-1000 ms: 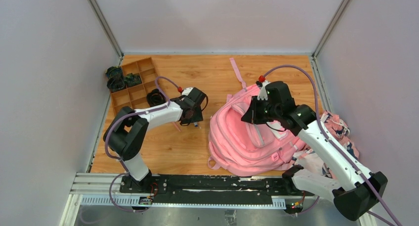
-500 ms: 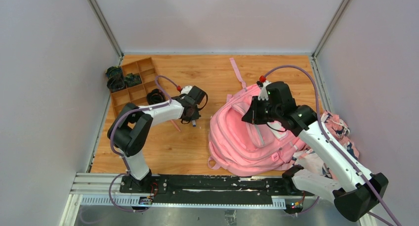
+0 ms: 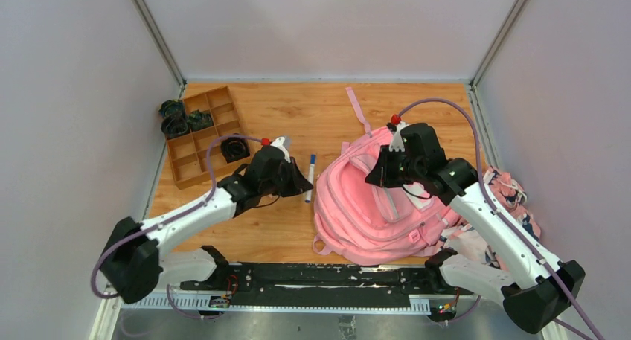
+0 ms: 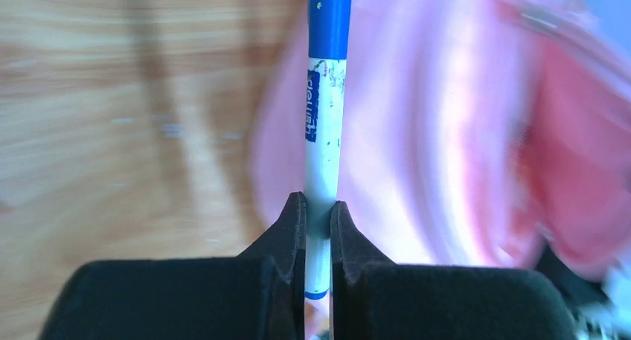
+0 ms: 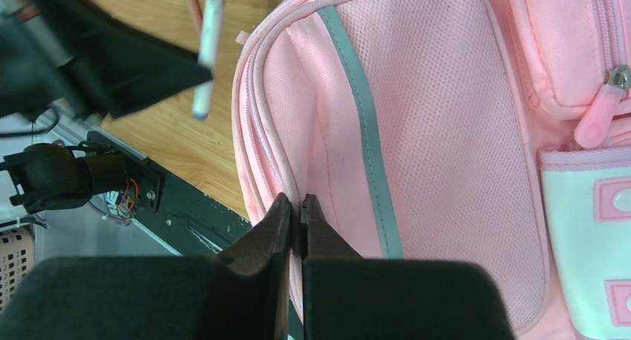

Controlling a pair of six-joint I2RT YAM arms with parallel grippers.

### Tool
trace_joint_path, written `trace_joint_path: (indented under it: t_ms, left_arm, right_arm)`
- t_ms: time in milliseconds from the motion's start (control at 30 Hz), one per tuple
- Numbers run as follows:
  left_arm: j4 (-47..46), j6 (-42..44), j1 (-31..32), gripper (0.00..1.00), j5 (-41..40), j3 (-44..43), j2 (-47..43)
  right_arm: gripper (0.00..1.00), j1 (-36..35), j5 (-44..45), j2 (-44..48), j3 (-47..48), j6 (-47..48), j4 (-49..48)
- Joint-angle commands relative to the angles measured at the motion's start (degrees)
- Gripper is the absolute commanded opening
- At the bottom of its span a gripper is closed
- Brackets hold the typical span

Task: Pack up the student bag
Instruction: Pick up the stationery from the center of the board, then place the stationery in the student bag.

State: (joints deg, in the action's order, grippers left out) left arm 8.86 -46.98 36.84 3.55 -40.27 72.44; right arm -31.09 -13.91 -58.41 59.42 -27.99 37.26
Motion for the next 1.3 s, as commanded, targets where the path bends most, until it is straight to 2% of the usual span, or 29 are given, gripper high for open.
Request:
trace_joint_path:
  t_ms: [0, 200, 367, 500, 633, 833, 900, 933, 1000, 1033, 1167, 1267]
  left_arm:
    - [-4.5, -0.5, 6.8, 0.00, 9.0, -0.2, -9.2]
    - [-10.5, -6.4, 8.2, 0.00, 23.5, 0.0, -10.5]
    - [-17.2, -13.6, 10.0, 0.00, 32.3, -0.8, -2.6]
    - [-17.4, -14.9, 13.6, 0.00, 30.0, -5.9, 2.2]
    - [-17.5, -17.5, 14.6, 0.00, 27.9, -8.5, 8.2]
    - [-18.2, -21.1, 15.1, 0.00, 20.1, -11.7, 13.0]
    - [-22.5, -22.0, 15.2, 0.00, 15.7, -12.1, 14.6]
    - [-24.5, -22.1, 15.4, 0.05, 14.0, -12.3, 15.5]
    - [-26.0, -19.9, 16.0, 0.36, 13.2, -13.9, 17.5]
    - [-26.0, -18.9, 16.2, 0.44, 14.1, -14.7, 18.1]
    - [-26.0, -15.9, 17.5, 0.58, 16.0, -14.7, 17.0]
    - [-25.8, -14.4, 17.6, 0.59, 15.6, -11.3, 13.1]
  right_arm:
    - [0.00, 1.0, 1.7, 0.5, 3.1, 2.1, 0.0]
    - [0.00, 1.5, 2.1, -1.5, 6.1, 4.8, 1.5]
    - [0.00, 1.6, 1.9, -1.4, 6.2, 3.8, 0.0]
    - [0.00, 1.6, 0.7, -0.8, 5.5, 3.0, -0.9]
    - [0.00, 1.6, 0.2, -0.5, 5.6, 2.6, -1.3]
    - [0.00, 1.5, -0.6, 0.4, 5.0, 1.5, -2.9]
    - [0.00, 1.6, -1.2, 0.5, 4.2, 1.1, -3.8]
    - [0.00, 1.6, -1.5, 0.4, 3.8, 0.5, -4.4]
    - [0.00, 1.6, -2.1, -0.1, 3.5, -0.3, -5.8]
    - [0.00, 1.6, -2.2, -0.2, 3.5, -0.5, -6.2]
    - [0.00, 1.6, -1.6, 0.0, 3.1, 0.2, -6.3]
    - [0.00, 1.6, -2.1, -0.7, 3.4, 0.3, -6.3]
